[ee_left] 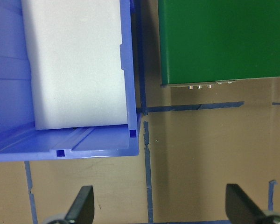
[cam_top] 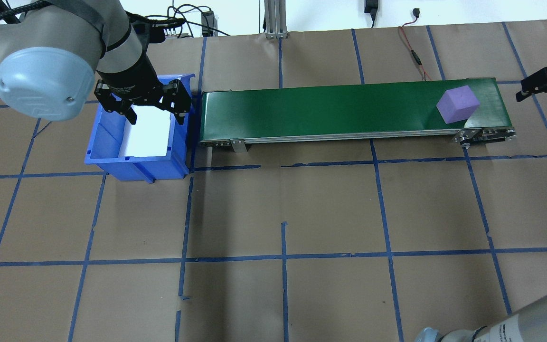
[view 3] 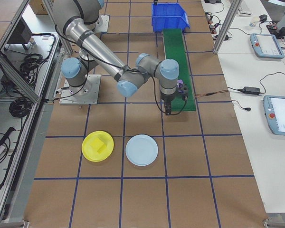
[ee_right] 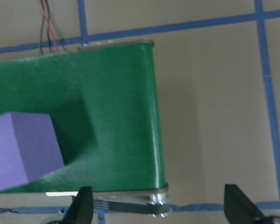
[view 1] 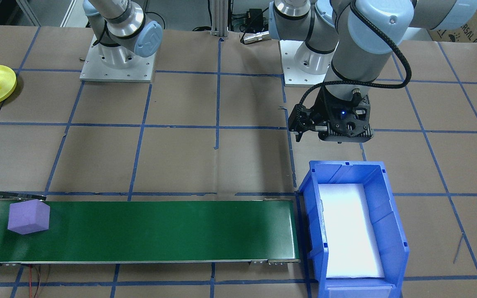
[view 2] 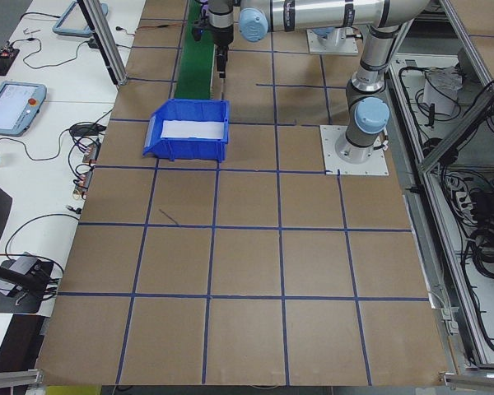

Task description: Move block left to right into plate

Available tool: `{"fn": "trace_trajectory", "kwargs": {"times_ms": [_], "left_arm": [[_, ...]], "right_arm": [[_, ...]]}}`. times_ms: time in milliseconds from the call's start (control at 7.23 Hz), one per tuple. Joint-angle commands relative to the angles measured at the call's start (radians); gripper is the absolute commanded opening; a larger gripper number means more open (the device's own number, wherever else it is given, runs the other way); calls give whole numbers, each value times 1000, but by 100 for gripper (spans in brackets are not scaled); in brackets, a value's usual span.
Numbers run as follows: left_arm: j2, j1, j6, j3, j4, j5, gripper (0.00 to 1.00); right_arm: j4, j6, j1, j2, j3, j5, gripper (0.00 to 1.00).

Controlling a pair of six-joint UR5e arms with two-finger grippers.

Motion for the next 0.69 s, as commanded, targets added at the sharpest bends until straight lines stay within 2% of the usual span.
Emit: {"fn": "trace_trajectory", "kwargs": {"times_ms": [0,276,553], "left_arm": [[0,0,0,-3,-1,1,100],[0,0,0,-4,-1,0,100],[-2,0,0,-4,1,0,100]], "right_arm": [[-10,65,55,69,-26,85,100],[-15,109,82,106,-94,88,100],[-7,73,82,112,-72,88,100]]}}
